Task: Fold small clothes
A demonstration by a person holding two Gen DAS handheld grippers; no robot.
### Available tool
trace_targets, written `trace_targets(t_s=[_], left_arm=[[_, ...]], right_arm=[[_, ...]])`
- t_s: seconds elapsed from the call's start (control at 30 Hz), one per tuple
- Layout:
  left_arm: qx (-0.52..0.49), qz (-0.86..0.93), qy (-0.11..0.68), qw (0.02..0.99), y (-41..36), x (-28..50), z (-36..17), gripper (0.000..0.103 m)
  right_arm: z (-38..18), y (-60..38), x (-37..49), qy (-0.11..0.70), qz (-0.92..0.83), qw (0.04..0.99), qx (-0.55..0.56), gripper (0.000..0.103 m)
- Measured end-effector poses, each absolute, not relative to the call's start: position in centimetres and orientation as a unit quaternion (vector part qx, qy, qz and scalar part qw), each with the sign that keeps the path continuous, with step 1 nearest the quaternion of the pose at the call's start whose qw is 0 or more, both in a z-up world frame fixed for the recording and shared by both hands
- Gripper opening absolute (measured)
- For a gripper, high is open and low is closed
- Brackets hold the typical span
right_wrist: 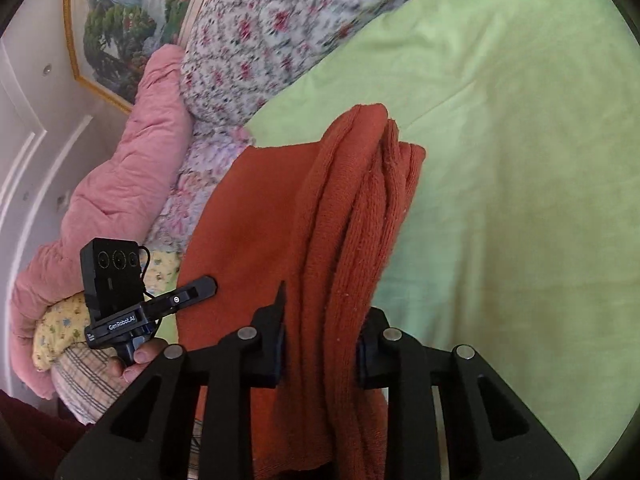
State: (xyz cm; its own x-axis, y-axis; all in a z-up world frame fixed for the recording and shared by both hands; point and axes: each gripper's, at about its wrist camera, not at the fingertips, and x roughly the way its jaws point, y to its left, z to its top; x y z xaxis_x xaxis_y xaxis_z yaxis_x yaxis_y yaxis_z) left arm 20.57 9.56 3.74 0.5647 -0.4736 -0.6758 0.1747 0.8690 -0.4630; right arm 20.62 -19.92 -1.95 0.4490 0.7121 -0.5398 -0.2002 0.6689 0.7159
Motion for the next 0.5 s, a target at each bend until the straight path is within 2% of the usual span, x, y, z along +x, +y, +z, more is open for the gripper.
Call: trace_targets(t_s=[0.23, 0.33, 0.4, 0.5], left_arm=[[-0.185, -0.123, 0.455, 0.862, 14.9, 19.1, -0.6, 0.022], [-0.188, -0.101, 0.462, 0.861, 15.2, 18.8, -2.7, 0.03], [-0.182, -0.089, 0.455, 0.867, 15.3, 18.3, -2.8, 0.036], [-0.179, -0.075, 0.451, 0.871, 15.2, 17.4, -2.1, 0.037]], right_arm=[[-5.3, -13.7, 22.7, 0.476, 0.294, 0.785, 0.267, 0.027], [-6.6, -14.1, 22.8, 0.484, 0.277, 0.784, 0.272, 0.03], [-6.6, -14.4, 22.3, 0.487, 0.27, 0.785, 0.271, 0.037], [-5.4, -14.7, 21.7, 0.489, 0.244, 0.804, 0.235, 0.049]])
